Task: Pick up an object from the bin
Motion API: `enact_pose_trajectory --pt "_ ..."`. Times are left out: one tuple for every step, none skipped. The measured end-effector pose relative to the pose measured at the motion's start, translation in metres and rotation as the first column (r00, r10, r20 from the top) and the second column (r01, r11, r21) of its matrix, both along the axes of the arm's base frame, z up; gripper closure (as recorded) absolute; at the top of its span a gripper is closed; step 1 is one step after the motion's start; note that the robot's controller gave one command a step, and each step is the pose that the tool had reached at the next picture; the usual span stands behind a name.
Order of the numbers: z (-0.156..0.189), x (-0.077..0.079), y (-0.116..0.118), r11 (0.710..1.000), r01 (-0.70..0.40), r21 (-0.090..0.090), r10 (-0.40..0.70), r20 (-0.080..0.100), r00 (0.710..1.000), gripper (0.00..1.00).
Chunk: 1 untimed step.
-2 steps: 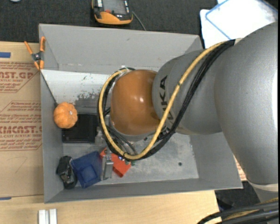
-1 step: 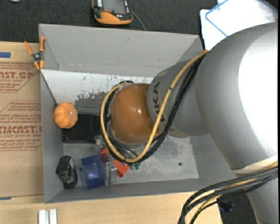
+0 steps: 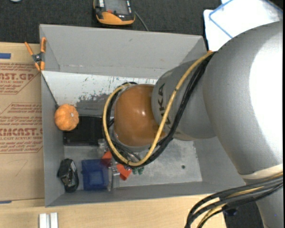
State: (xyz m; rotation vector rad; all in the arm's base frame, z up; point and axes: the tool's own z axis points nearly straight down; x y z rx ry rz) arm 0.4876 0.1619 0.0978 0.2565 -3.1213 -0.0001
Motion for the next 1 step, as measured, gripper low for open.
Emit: enact_pose_trajectory --pt "0.0274 0.0082 0.0064 0.996 0.094 0.005 -0.094 0.013 0.996 0.0"
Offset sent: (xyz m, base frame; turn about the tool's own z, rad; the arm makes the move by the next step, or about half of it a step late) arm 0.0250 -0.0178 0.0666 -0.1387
